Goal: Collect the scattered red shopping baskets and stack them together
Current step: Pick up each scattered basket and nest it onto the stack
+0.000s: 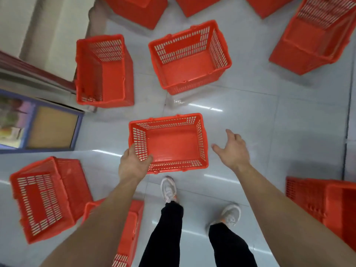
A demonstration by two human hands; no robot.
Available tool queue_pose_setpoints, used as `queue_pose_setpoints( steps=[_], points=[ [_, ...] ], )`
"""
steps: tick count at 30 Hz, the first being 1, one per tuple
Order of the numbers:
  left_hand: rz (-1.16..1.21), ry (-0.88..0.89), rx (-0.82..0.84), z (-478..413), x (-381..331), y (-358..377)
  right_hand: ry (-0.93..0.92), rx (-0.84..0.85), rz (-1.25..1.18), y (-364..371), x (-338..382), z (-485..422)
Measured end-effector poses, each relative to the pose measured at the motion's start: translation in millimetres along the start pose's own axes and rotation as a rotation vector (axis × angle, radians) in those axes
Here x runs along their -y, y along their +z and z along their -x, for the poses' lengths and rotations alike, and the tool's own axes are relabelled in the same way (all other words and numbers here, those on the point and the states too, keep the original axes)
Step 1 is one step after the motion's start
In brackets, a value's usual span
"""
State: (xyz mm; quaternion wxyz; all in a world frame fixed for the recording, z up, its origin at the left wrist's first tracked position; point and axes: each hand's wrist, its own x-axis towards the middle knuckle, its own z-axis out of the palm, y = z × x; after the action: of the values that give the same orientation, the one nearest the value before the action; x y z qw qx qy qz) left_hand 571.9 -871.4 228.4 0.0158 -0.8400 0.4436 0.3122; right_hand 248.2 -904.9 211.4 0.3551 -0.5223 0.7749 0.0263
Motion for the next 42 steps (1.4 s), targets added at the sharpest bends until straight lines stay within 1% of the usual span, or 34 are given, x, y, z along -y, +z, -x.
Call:
queue_pose_setpoints(
  steps=[2, 6, 11, 14, 18, 21, 25, 30, 33, 36, 39, 42],
  points=[
    [0.012, -0.043, -0.017, -34.6, 35.5, 6.4, 0.025, 0.023, 0.008, 32.1, 13.3, -25.7],
    [-0.031, -0.109, 0.034, -108.3, 91.6, 49.6, 0.087, 0.029, 0.022, 101.4, 13.5, -82.0],
    [0.044, -0.196, 0.003, -193.6, 136.6, 122.1, 0.095, -0.009, -0.006, 188.5, -6.7, -158.7],
    [0.130, -0.260, -0.046, -236.4, 161.8, 159.5, 0.060, -0.052, -0.061, 234.5, -16.7, -197.1],
    [0.294, -0.244, -0.079, -266.7, 178.3, 193.6, 0.000, -0.150, -0.243, 270.5, -22.8, -220.5],
    [0.335, -0.247, -0.122, -265.9, 169.8, 198.0, -0.078, -0.223, -0.252, 269.7, -25.0, -219.1],
    [0.333, -0.207, -0.154, -247.7, 137.8, 163.1, -0.070, -0.256, -0.285, 227.0, -17.5, -205.7],
    [0.342, -0.096, -0.145, -208.8, 48.4, 76.4, -0.017, -0.313, -0.353, 116.0, -8.3, -168.2],
    [0.328, 0.029, -0.156, -175.4, -25.7, 23.3, 0.076, -0.365, -0.414, 37.7, -17.3, -135.5],
    [0.255, 0.182, -0.146, -137.5, -101.9, -17.6, 0.158, -0.449, -0.480, -37.1, -39.9, -95.7],
    [0.215, 0.343, -0.110, -95.5, -174.3, -43.5, 0.267, -0.530, -0.550, -99.3, -73.9, -53.5],
    [0.151, 0.489, -0.100, -51.4, -241.3, -51.7, 0.360, -0.636, -0.609, -144.7, -113.6, -5.8]
  ],
)
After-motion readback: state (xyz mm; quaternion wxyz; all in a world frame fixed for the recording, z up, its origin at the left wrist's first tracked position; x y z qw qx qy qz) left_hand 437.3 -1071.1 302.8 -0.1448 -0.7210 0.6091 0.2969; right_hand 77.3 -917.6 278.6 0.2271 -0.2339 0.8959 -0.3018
